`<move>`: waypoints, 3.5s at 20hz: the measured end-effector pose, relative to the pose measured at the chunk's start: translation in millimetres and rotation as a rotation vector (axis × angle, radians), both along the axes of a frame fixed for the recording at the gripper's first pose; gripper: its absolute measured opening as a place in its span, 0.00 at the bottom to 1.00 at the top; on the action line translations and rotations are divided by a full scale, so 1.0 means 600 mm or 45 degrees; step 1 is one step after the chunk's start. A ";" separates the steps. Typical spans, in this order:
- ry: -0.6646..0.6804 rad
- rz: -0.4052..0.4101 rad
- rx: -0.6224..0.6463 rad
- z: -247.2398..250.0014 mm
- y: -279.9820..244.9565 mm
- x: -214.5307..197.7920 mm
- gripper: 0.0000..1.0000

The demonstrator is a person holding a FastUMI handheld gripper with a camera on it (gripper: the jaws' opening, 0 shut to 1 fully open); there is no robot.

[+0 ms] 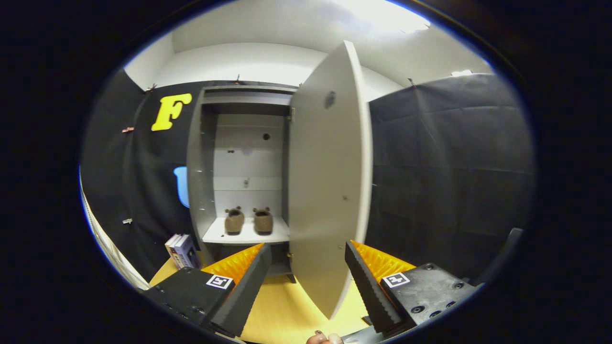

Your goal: Open the shoe cabinet door, grab the shoes and put them into the shoe cabinet, then close the shoe cabinet door.

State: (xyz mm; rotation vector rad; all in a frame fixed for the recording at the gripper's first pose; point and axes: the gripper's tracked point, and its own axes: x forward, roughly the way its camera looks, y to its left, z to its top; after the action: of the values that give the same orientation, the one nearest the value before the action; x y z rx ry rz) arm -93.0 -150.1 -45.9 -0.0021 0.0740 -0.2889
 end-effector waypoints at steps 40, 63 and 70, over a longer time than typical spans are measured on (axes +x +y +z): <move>0.052 0.435 -0.021 -0.017 -0.097 0.206 0.94; 0.007 0.517 0.008 -0.027 0.205 0.234 0.98; 0.004 0.496 0.009 -0.023 0.190 0.224 0.98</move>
State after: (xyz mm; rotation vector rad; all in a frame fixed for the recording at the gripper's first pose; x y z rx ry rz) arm 41.3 -36.4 -59.7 -0.0099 0.0764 0.1005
